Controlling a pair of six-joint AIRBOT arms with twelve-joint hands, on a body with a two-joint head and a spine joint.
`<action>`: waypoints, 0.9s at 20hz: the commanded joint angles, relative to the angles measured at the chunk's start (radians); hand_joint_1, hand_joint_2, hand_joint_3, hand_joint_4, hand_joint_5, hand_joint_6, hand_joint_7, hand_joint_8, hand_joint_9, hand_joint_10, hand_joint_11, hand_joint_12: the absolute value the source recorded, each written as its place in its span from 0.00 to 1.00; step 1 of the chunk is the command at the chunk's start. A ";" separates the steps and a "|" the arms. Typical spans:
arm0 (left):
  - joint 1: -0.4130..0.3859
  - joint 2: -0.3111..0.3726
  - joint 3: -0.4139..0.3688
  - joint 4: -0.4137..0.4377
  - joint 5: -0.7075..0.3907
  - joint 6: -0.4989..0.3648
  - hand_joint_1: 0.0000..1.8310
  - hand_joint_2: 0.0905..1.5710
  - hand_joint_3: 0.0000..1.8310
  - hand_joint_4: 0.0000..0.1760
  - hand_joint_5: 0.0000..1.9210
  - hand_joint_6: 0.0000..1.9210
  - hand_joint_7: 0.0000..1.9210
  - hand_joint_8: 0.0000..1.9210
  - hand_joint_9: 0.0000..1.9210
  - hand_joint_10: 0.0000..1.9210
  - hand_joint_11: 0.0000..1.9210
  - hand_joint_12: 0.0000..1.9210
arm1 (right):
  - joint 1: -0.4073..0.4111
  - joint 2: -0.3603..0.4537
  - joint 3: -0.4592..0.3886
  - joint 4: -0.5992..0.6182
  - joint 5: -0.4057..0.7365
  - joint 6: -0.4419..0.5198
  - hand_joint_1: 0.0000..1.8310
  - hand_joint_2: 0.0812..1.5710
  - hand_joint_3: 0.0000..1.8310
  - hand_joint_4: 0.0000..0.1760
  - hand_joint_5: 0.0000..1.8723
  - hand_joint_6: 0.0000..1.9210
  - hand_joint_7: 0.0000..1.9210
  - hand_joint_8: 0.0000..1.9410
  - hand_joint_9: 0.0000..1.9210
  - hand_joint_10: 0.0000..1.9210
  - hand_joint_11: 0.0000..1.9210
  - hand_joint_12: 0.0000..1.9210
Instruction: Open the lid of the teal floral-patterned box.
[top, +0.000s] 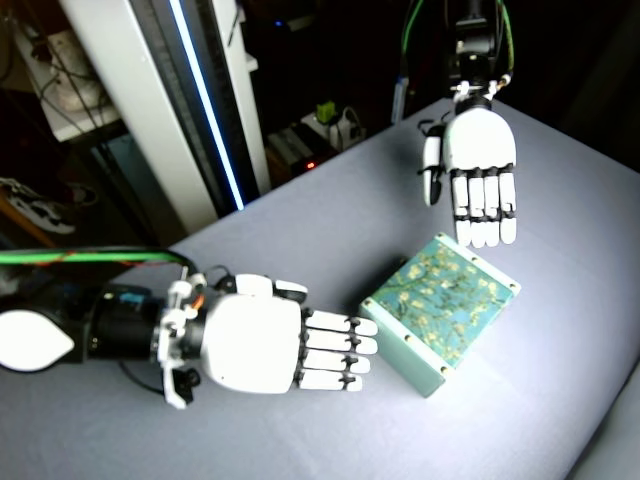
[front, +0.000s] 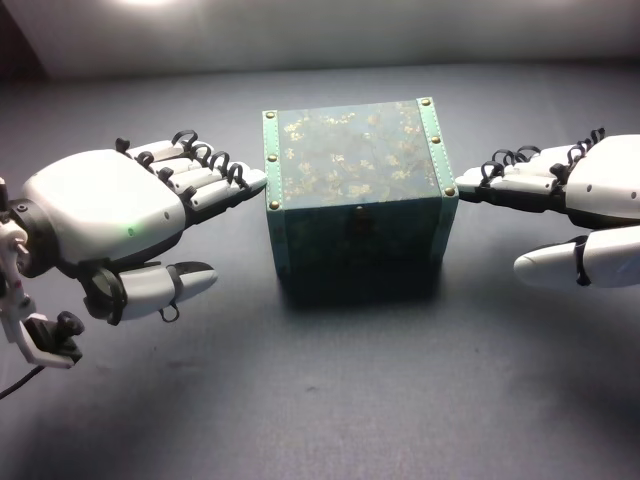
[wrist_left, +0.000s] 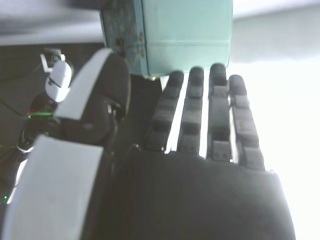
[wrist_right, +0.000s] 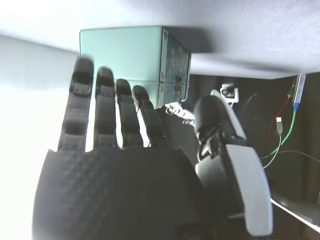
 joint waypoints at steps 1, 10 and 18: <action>-0.011 -0.007 0.004 -0.003 -0.085 0.003 0.23 0.96 0.00 0.00 0.02 0.00 0.03 0.00 0.07 0.00 0.00 0.11 | 0.014 -0.002 0.001 0.036 0.101 0.010 0.00 0.88 0.00 0.00 0.01 0.00 0.03 0.00 0.13 0.01 0.07 0.35; 0.009 0.001 0.007 -0.026 -0.075 0.008 0.06 0.98 0.00 0.00 0.04 0.00 0.04 0.00 0.07 0.00 0.00 0.30 | 0.014 -0.002 0.000 0.035 0.101 0.013 0.01 0.90 0.00 0.00 0.03 0.00 0.02 0.00 0.09 0.00 0.00 0.36; -0.020 -0.016 0.002 0.010 -0.077 0.010 0.14 0.98 0.00 0.00 0.05 0.00 0.05 0.00 0.07 0.00 0.00 0.30 | 0.014 -0.006 -0.008 0.034 0.116 0.013 0.00 0.92 0.00 0.00 0.03 0.00 0.04 0.00 0.24 0.00 0.10 0.52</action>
